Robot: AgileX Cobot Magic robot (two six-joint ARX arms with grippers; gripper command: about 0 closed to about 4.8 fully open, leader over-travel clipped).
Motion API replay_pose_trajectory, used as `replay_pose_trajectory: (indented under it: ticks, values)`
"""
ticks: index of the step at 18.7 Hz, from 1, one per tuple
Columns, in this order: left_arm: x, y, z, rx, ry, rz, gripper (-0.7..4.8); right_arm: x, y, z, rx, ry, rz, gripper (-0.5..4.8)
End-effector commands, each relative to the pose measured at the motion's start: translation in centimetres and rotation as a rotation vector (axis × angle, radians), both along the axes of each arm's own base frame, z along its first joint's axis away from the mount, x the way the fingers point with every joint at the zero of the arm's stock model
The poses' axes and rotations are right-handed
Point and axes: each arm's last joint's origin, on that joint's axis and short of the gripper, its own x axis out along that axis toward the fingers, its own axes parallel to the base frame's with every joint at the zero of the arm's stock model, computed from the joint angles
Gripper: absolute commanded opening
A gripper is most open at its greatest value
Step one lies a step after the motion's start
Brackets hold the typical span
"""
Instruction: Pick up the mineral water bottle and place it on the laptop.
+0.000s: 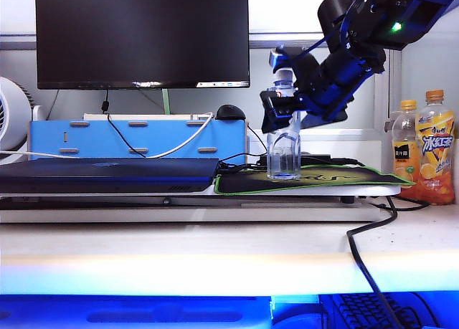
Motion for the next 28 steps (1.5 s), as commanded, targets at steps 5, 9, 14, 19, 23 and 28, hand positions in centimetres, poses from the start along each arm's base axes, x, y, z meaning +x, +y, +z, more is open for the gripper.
replay_pose_trajectory:
  ticks: [5, 9, 14, 19, 23, 28]
  values:
    - [0.0, 0.0, 0.1, 0.000, -0.006, -0.002, -0.02, 0.0, 0.3, 0.5, 0.040, -0.018, -0.004, 4.79]
    - [0.0, 0.0, 0.1, 0.000, -0.006, -0.002, -0.02, -0.3, 1.1, 0.5, 0.037, -0.013, 0.016, 3.87]
    - [0.0, 0.0, 0.1, 0.000, -0.006, -0.002, -0.02, -0.2, 1.3, 0.8, 0.050, -0.048, 0.016, 2.14]
    - [0.0, 0.0, 0.1, 0.000, -0.006, -0.002, -0.02, -0.2, 1.3, 0.9, 0.055, -0.059, 0.019, 1.04]
    - [0.0, 0.0, 0.1, 0.000, -0.006, -0.002, -0.02, 0.0, 1.4, 1.6, 0.065, -0.082, 0.020, 1.04]
    - [0.0, 0.0, 0.1, 0.000, -0.006, -0.002, -0.02, 0.7, 2.2, 5.0, 0.112, -0.137, 0.080, 1.04]
